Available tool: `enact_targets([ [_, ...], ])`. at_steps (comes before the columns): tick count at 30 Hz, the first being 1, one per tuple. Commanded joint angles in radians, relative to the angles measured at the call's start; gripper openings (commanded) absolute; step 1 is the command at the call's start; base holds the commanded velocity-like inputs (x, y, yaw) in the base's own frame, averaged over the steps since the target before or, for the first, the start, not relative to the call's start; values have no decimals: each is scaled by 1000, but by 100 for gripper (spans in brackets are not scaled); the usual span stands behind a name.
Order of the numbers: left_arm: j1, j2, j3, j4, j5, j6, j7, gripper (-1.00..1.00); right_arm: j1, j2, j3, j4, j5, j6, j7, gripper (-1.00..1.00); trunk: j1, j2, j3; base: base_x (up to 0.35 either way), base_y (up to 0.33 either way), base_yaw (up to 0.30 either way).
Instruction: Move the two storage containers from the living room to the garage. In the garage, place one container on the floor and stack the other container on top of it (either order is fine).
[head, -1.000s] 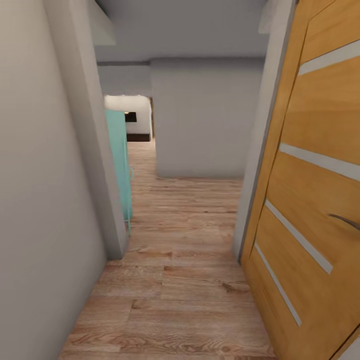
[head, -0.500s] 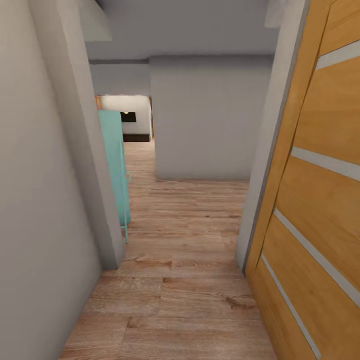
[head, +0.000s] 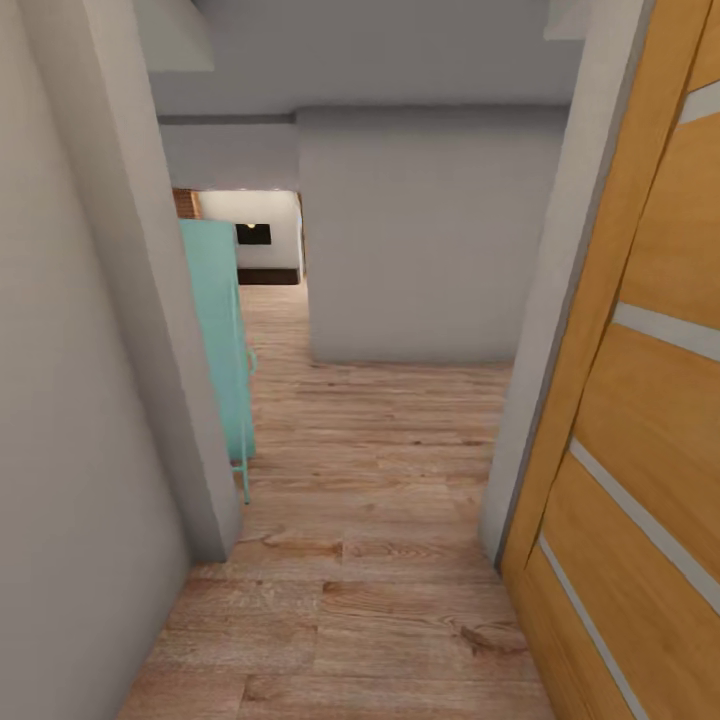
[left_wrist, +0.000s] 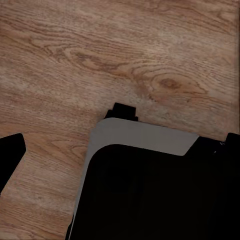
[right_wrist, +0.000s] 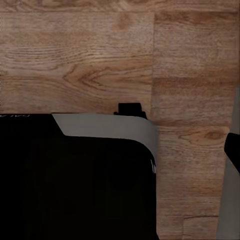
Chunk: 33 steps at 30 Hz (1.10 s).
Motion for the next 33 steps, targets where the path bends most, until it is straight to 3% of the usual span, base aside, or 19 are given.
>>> enact_targets([
  [1, -1, 0, -7, 1, 8, -3, 3, 100, -1, 0, 8, 3, -11, -6, 4, 100, 1, -1, -1, 324, 0, 0],
  [25, -1, -2, -8, 1, 7, -3, 3, 100, -1, -3, 14, 3, -5, -5, 4, 100, 1, -1, -1, 324, 0, 0],
  [33, -1, -2, -8, 1, 7, -4, 3, 100, -1, -2, 14, 3, 24, -5, 4, 100, 1, -1, -1, 324, 7, 0],
])
